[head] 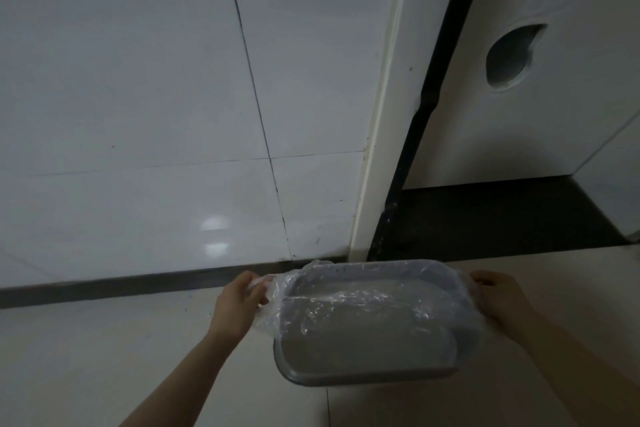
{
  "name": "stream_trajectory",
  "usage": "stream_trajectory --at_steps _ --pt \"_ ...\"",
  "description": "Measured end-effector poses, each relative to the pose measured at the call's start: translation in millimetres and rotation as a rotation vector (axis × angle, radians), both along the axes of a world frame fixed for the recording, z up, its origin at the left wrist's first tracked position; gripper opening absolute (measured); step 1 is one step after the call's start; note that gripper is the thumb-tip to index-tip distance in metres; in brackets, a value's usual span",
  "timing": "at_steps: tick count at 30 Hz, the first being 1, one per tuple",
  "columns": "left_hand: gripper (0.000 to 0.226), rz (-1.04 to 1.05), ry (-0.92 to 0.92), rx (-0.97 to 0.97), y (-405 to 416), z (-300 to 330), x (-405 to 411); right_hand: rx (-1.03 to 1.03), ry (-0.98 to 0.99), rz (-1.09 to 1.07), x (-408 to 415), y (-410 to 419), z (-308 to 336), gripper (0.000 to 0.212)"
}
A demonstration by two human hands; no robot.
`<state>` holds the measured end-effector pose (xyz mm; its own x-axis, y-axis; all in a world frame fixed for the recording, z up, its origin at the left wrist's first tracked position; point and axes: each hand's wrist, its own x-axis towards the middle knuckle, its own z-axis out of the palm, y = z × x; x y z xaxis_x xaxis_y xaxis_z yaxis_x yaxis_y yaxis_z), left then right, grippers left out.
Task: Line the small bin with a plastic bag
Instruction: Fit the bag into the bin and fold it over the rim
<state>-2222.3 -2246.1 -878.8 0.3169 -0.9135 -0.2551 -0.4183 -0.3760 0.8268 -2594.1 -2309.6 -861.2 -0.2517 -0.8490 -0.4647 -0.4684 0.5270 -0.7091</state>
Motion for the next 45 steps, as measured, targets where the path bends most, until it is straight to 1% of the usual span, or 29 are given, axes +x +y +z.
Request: stream_trajectory --at_steps 2,4,6,7,9,11,12,14,16,17,19,20,23,24,25,26,28,29,31,34,35,36,37,38,39,40,43,45 --pt "0.015 -0.027 0.019 0.006 5.1 5.0 0.8 0.018 -0.002 -0.004 3.6 1.6 2.8 0.020" --pt "0.018 -0.052 0.070 -0.018 8.1 14.4 3.5 -0.017 0.008 -0.031 6.6 -0.9 15.7 0.028" --pt "0.039 -0.083 0.081 -0.065 10.9 26.7 7.8 -0.152 0.176 0.008 11.6 -2.8 38.7 0.031" --pt "0.047 -0.098 0.061 -0.109 12.7 33.5 9.4 -0.280 0.250 0.062 17.0 -1.3 51.8 0.030" --pt "0.048 -0.134 -0.015 -0.245 17.0 49.3 9.4 -0.536 0.270 0.219 37.1 8.2 76.4 0.030" --pt "0.045 -0.198 -0.100 -0.349 23.1 62.3 6.5 -0.626 0.229 0.449 63.7 24.0 93.5 0.034" --pt "0.043 -0.245 -0.151 -0.383 26.1 66.2 5.3 -0.622 0.233 0.587 77.6 32.9 97.8 0.039" --pt "0.045 -0.353 -0.257 -0.408 32.7 70.8 3.6 -0.594 0.346 0.859 101.7 46.4 98.6 0.051" --pt "0.057 -0.441 -0.307 -0.357 38.9 73.3 4.5 -0.560 0.543 1.023 116.5 50.6 94.0 0.056" --pt "0.061 -0.463 -0.317 -0.325 41.1 73.8 5.8 -0.533 0.623 1.059 119.6 50.8 91.6 0.055" --pt "0.060 -0.474 -0.327 -0.289 43.3 74.0 10.4 -0.493 0.708 1.069 117.7 50.6 87.1 0.045" --pt "0.053 -0.475 -0.332 -0.278 43.7 74.3 13.1 -0.482 0.705 1.048 114.1 51.8 85.7 0.039" --pt "0.016 -0.513 -0.380 -0.253 45.9 74.1 18.5 -0.518 0.638 0.978 98.1 60.9 84.0 0.021" --pt "0.009 -0.516 -0.385 -0.251 47.9 73.9 19.3 -0.540 0.626 0.978 93.3 65.6 83.7 0.016" --pt "0.007 -0.510 -0.373 -0.248 50.6 74.1 20.0 -0.567 0.605 0.985 89.4 70.8 83.0 0.013" --pt "0.009 -0.502 -0.353 -0.243 53.9 74.2 20.5 -0.605 0.583 0.996 86.1 76.0 82.6 0.010" --pt "0.020 -0.508 -0.335 -0.240 61.7 73.6 21.4 -0.705 0.572 1.011 81.9 85.9 81.8 0.005" --pt "0.021 -0.522 -0.339 -0.241 66.1 72.4 21.5 -0.741 0.585 1.021 81.0 91.0 80.6 0.006" --pt "0.013 -0.534 -0.330 -0.259 75.6 67.3 20.7 -0.794 0.636 1.027 78.9 100.0 75.2 0.014" --pt "0.008 -0.518 -0.340 -0.289 91.0 55.7 19.1 -0.811 0.706 1.012 75.1 112.9 62.5 0.025" --pt "0.008 -0.515 -0.354 -0.288 95.3 51.0 18.7 -0.832 0.718 1.011 73.5 116.5 57.5 0.025" --pt "0.009 -0.515 -0.365 -0.282 99.0 46.6 18.2 -0.859 0.722 1.009 71.6 119.5 53.7 0.020" --pt "0.009 -0.514 -0.372 -0.279 101.8 42.3 17.2 -0.895 0.722 1.007 69.4 122.3 50.2 0.011" --pt "0.009 -0.511 -0.377 -0.284 104.2 38.4 16.1 -0.921 0.715 0.991 68.3 124.5 47.9 0.011" --pt "0.009 -0.506 -0.379 -0.288 105.6 34.6 14.9 -0.951 0.710 0.975 67.1 126.7 44.6 0.022" --pt "0.009 -0.503 -0.380 -0.287 106.6 31.3 13.8 -0.982 0.719 0.952 65.7 128.5 41.8 0.027" --pt "0.009 -0.529 -0.423 -0.255 107.7 23.4 9.0 -1.060 0.786 0.890 62.3 132.4 34.0 0.031" --pt "0.008 -0.543 -0.447 -0.213 107.1 18.9 3.7 -1.105 0.818 0.877 59.4 134.1 29.5 0.030"
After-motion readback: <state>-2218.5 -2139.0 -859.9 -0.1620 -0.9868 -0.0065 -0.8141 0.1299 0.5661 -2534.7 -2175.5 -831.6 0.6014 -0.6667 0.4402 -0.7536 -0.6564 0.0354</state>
